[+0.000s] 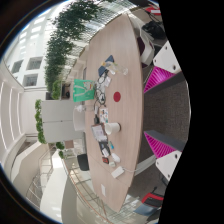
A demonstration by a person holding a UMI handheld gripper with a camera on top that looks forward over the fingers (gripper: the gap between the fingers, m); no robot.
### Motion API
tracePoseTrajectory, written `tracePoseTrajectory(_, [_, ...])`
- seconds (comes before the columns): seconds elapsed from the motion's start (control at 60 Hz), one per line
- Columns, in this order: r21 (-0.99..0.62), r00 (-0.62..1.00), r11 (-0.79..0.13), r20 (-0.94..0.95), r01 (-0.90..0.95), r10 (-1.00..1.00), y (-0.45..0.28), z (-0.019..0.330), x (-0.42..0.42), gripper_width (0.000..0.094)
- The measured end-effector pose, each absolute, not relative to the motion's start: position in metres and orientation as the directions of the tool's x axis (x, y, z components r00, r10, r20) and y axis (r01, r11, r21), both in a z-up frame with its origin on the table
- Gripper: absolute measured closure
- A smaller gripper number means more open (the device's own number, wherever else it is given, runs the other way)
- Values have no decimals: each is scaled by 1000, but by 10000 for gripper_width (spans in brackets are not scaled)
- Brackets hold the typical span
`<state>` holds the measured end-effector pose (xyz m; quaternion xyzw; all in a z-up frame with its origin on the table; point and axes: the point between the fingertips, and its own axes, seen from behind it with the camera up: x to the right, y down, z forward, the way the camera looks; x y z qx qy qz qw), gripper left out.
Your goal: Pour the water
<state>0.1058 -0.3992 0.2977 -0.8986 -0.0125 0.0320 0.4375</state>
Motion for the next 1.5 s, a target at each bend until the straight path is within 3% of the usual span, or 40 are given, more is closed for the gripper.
tracePoseTrajectory(0.2, [-784,1000,-620,1,-6,-11,-394,279,96,99])
tracePoseTrajectory(0.35, [-888,998,-455,65,62,8,-348,275,149,99])
tracePoseTrajectory(0.7, [-967,991,-247,-23,-55,-133,-143,158,329,107])
tracePoseTrajectory(0.8, [-964,989,-259,-21,-59,-148,-85,122,362,105])
tracePoseTrajectory(1.0, [-974,985,-222,-5,-43,-170,-8,88,398,109])
tracePoseTrajectory(1.067, [-977,987,-212,5,-30,-159,10,78,399,162])
tracePoseTrajectory(1.15, [-969,991,-245,20,-14,-134,24,56,394,349])
tracePoseTrajectory(1.317, [-968,986,-243,-29,-68,-162,33,52,393,369])
tracePoseTrajectory(1.433, [-962,981,-257,-43,-92,-190,39,49,394,432])
tracePoseTrajectory(1.5, [-939,971,-322,-46,-121,-233,36,42,398,493])
